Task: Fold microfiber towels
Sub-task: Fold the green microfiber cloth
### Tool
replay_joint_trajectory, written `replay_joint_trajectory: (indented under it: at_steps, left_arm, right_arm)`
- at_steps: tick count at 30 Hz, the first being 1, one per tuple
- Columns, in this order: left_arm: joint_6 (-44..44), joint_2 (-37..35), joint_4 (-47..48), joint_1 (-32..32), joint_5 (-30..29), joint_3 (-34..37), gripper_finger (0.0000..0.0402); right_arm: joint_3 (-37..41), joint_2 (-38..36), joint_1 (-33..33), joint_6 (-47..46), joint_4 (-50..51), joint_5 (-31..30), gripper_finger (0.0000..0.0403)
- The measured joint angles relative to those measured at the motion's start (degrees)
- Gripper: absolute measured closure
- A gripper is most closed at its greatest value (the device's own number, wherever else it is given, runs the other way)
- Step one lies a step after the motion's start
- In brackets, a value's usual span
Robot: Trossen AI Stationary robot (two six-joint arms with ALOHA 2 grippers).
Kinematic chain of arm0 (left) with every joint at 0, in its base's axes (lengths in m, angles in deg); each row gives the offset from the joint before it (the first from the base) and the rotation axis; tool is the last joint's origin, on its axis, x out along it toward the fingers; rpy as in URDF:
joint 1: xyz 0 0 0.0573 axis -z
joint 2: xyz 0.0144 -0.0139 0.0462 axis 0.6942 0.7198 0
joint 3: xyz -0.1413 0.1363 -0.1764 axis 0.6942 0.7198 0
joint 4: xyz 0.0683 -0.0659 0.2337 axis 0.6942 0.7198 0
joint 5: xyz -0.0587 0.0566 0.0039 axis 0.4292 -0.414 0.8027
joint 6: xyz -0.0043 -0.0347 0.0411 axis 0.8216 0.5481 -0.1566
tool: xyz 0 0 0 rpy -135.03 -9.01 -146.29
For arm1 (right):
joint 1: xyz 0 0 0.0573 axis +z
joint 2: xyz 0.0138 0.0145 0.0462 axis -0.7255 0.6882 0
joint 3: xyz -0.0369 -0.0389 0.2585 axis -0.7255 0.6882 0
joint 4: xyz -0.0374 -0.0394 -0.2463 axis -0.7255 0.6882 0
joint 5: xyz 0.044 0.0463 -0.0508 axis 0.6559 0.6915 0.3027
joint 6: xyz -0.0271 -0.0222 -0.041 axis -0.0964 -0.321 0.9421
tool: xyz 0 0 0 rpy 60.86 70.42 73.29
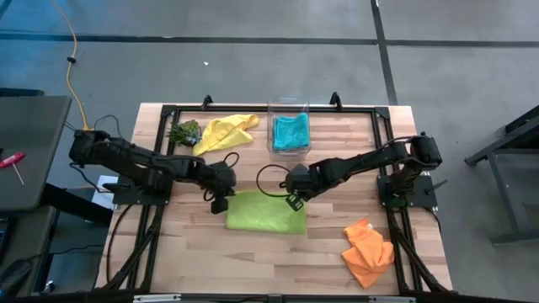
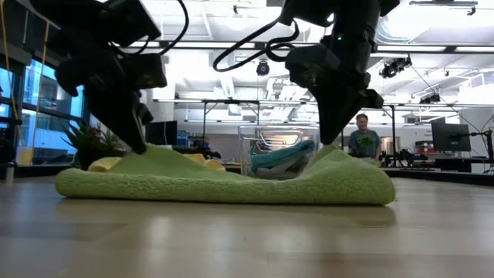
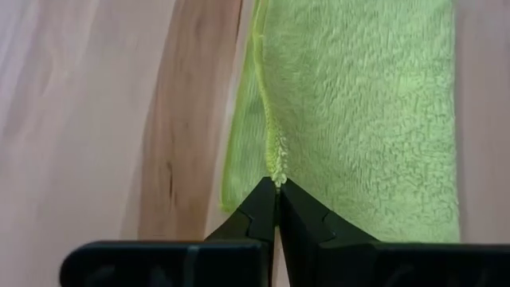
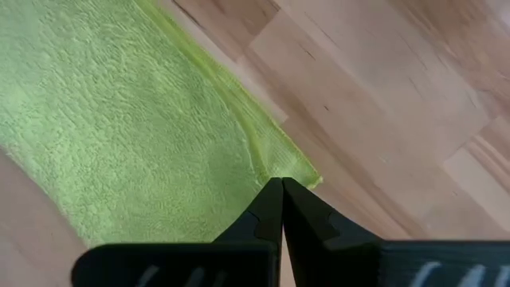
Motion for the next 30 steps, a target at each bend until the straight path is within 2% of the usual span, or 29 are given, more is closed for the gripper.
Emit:
replay_joint_trajectory:
  at_steps: [4, 13, 23, 30]
  left_arm:
    - [1.6, -0.1, 0.7, 1.6, -3.0, 0.0, 0.0401]
    - [2.0, -0.1, 0.3, 2.1, -5.4, 0.0, 0.0395]
    - [2.8, -0.1, 0.3, 2.2, -6.7, 0.0, 0.0364]
    - [2.4, -0.1, 0.4, 2.1, -7.0, 0.0, 0.0323]
  right_arm:
    - [0.0, 0.0, -0.8, 0.0, 1.8, 0.2, 0.0403]
    - [0.0, 0.0, -1.7, 0.0, 4.9, 0.4, 0.0403]
    - [0.0, 0.0, -1.7, -0.6, 4.4, 0.4, 0.0403]
    - [0.0, 0.0, -1.7, -1.8, 4.3, 0.3, 0.0403]
